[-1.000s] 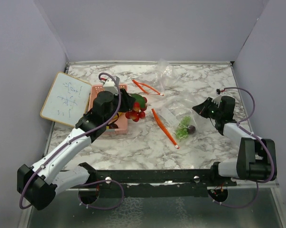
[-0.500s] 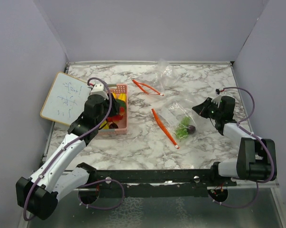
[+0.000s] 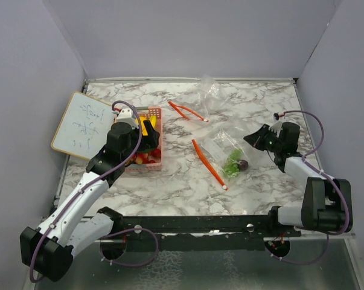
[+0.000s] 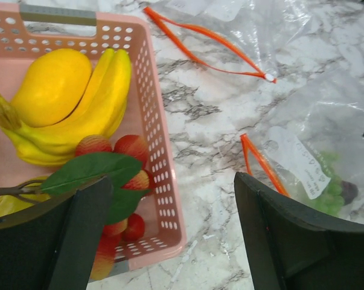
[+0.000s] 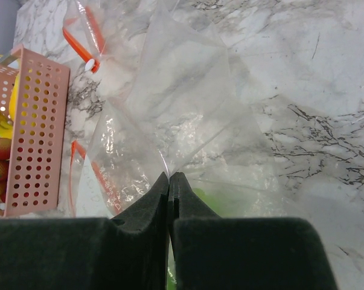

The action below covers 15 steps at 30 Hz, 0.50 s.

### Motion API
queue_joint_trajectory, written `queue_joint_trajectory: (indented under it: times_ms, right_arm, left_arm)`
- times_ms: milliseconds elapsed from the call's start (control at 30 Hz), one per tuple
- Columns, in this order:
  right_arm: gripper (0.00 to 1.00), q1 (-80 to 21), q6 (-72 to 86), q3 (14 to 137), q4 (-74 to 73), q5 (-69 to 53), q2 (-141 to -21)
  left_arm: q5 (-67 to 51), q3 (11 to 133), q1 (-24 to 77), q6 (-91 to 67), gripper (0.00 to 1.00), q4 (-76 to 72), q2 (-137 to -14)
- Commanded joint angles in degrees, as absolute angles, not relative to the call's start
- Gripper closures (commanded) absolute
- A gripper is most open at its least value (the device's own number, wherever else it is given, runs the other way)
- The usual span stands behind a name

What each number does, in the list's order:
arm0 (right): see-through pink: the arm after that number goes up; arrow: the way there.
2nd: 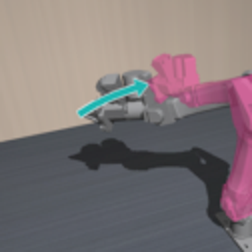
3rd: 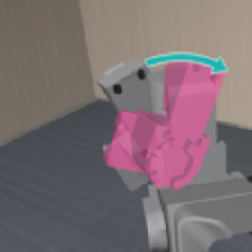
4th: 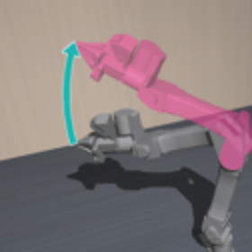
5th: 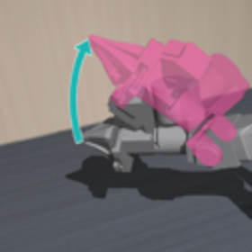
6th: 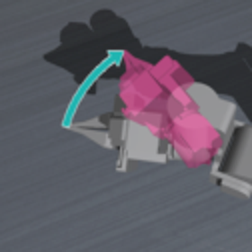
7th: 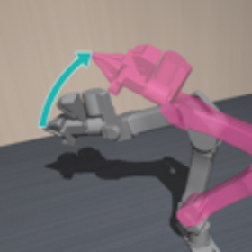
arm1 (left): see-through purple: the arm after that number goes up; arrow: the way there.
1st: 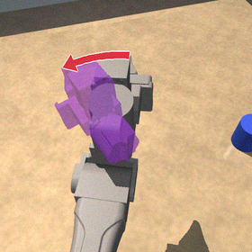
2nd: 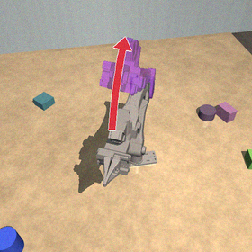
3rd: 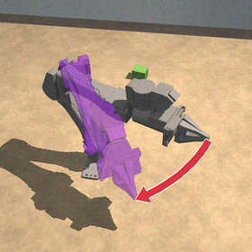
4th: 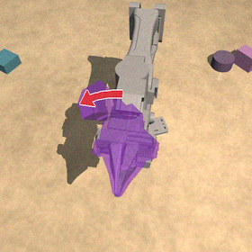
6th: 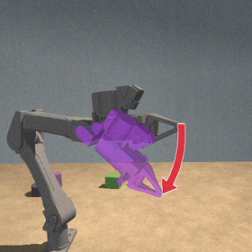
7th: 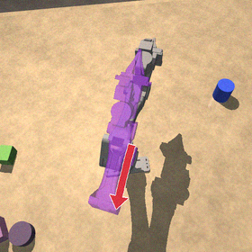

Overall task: Open the zip-top bag and remove the fake food
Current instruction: Place the fake fruit in the bin.

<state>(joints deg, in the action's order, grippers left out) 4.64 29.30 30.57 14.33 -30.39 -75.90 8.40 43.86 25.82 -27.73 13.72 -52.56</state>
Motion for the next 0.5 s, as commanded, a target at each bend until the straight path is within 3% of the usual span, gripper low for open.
queue_joint_trajectory:
  times_ms: [0, 333, 467]
  right_arm:
    - [0.98, 5.01, 29.53, 31.34, 13.90, -32.77, -72.98]
    - [0.98, 5.01, 30.06, 31.54, 14.11, -32.87, -73.35]
    - [0.98, 5.01, 30.05, 30.83, 14.71, -32.79, -74.09]
  left_arm:
    - [0.22, 45.11, 25.91, -30.44, 0.20, 7.30, -51.76]
    - [2.69, 37.38, 42.06, -34.49, 0.42, -5.41, -58.76]
    - [0.15, 31.81, 44.85, -38.13, 0.58, -13.49, -60.87]
